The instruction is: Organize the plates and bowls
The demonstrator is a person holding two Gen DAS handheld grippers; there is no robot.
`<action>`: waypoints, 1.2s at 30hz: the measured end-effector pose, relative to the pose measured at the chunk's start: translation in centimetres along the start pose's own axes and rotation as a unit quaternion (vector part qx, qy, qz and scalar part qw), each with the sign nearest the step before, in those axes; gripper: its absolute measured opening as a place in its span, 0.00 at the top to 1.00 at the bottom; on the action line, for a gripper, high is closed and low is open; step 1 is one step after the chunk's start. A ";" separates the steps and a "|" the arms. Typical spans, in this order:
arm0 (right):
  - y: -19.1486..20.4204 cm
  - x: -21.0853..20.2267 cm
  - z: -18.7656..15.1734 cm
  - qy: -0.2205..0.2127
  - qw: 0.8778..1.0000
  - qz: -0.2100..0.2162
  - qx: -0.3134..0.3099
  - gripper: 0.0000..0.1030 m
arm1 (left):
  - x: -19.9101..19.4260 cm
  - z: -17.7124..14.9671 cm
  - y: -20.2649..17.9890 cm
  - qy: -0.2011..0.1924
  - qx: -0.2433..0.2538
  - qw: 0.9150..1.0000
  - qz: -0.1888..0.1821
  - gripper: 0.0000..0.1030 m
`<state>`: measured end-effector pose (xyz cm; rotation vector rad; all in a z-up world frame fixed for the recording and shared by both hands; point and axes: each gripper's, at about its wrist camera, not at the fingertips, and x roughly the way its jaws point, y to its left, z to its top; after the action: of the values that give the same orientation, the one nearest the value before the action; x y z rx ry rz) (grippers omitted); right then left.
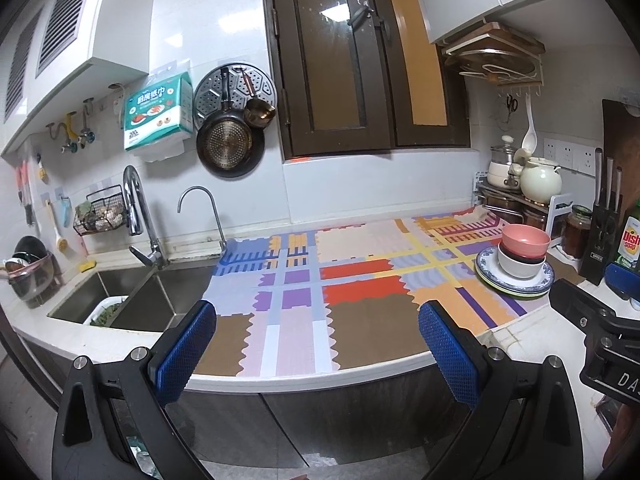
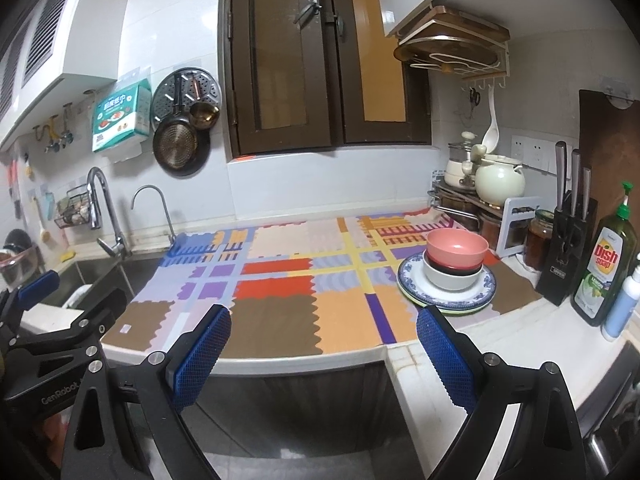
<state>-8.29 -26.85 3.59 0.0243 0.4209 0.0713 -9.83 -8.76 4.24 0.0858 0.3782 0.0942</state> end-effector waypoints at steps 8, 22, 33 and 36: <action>0.0 -0.8 -0.2 -0.005 1.000 0.007 -0.004 0.08 | -0.7 0.0 -0.2 -0.002 0.000 1.000 0.004 0.00; -0.2 -1.2 -0.3 -0.007 1.000 0.007 -0.005 0.08 | -1.3 -0.1 -0.4 -0.001 -0.002 1.000 0.004 0.00; -0.4 -1.8 -0.4 -0.010 1.000 0.009 -0.006 0.08 | -1.8 0.0 -0.8 -0.005 -0.003 1.000 0.009 0.00; -0.4 -2.0 -0.5 -0.011 1.000 0.010 -0.006 0.08 | -1.8 0.0 -0.7 -0.005 -0.003 1.000 0.009 0.00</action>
<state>-10.23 -27.43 3.95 0.0175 0.3991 0.0936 -11.50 -9.70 4.80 0.0837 0.3676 0.1124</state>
